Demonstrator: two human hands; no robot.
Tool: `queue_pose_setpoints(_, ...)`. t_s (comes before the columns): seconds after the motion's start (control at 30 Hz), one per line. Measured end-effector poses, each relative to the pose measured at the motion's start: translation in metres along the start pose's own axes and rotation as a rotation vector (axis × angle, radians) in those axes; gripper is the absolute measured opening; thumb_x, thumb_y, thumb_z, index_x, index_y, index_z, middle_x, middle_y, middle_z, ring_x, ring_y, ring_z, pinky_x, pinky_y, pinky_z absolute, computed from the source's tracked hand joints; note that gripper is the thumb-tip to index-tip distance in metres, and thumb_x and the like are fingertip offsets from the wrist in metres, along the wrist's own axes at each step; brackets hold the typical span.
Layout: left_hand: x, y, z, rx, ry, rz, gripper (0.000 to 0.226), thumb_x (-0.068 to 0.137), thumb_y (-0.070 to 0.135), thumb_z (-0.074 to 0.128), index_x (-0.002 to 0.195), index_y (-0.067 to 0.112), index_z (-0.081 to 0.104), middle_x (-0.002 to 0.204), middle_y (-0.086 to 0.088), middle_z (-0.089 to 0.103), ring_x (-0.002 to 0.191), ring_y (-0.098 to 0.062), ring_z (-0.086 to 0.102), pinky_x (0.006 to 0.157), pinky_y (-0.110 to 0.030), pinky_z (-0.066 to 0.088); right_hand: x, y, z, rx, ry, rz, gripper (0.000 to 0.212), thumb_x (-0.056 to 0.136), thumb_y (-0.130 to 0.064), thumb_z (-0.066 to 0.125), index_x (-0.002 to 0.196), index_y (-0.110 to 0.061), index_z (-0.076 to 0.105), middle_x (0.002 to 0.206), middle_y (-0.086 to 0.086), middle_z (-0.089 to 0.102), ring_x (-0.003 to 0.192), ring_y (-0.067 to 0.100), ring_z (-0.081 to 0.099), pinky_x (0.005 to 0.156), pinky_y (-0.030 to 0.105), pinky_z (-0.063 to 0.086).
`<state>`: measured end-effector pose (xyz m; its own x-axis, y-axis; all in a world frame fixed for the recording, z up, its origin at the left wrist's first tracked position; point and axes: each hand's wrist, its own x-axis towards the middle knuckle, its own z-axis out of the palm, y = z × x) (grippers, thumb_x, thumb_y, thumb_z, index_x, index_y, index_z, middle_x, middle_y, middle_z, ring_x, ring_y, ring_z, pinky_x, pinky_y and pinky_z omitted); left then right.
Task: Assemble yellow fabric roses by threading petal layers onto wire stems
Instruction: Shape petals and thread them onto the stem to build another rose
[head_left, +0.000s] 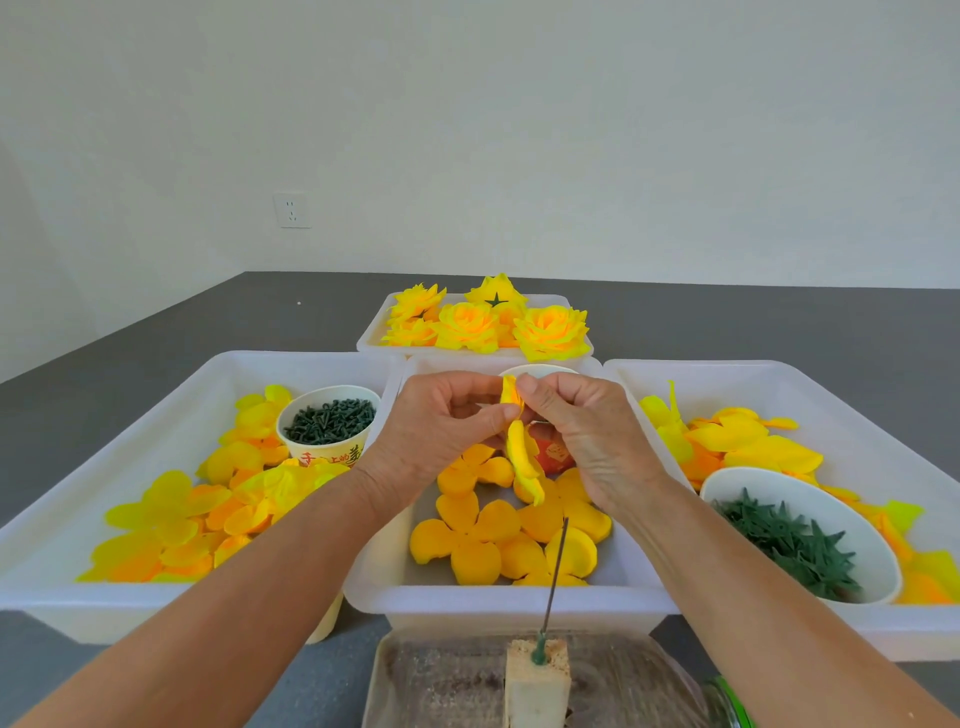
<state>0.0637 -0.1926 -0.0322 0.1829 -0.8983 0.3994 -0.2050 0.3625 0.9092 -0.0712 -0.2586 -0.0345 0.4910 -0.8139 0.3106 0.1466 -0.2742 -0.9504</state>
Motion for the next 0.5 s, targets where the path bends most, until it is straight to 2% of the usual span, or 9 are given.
queue_pose_setpoints(0.2,0.0003,-0.0010,-0.0003,-0.004,0.004,-0.001,0.022,0.081,-0.001,0.064,0.100,0.010,0.068,0.083,0.000,0.074,0.069,-0.013,0.070,0.060,-0.021,0.054,-0.0002,-0.0008,0.0006,-0.005,0.005,-0.009,0.026,0.088,-0.025,0.060,0.064,-0.017,0.066,0.058,-0.008,0.065,0.055,0.000,0.056,0.052,0.013,0.045)
queue_pose_setpoints(0.37,0.0011,-0.0015,-0.0001,0.038,0.013,-0.007,0.020,0.082,-0.001,0.064,0.100,0.006,0.067,0.087,-0.010,0.072,0.070,-0.015,0.070,0.063,-0.024,0.056,0.0010,0.0025,-0.0005,-0.028,-0.001,0.016,0.027,0.091,-0.026,0.056,0.077,-0.007,0.068,0.075,0.006,0.070,0.070,0.015,0.060,0.062,0.025,0.050)
queue_pose_setpoints(0.43,0.0018,-0.0030,0.0002,0.067,0.022,-0.012,0.020,0.082,-0.001,0.065,0.101,0.004,0.067,0.090,-0.016,0.071,0.074,-0.020,0.070,0.067,-0.030,0.058,0.0011,0.0028,-0.0004,-0.056,-0.004,0.008,0.027,0.092,-0.025,0.056,0.075,-0.009,0.068,0.068,-0.001,0.069,0.064,0.010,0.059,0.057,0.021,0.048)
queue_pose_setpoints(0.5,0.0021,-0.0038,0.0006,0.069,0.037,-0.022,0.020,0.081,0.000,0.067,0.101,0.002,0.067,0.092,-0.019,0.071,0.077,-0.025,0.069,0.068,-0.033,0.059,0.0012,0.0034,-0.0003,-0.102,0.007,-0.014,0.027,0.092,-0.025,0.057,0.071,-0.012,0.068,0.063,-0.003,0.067,0.061,0.010,0.056,0.057,0.022,0.047)
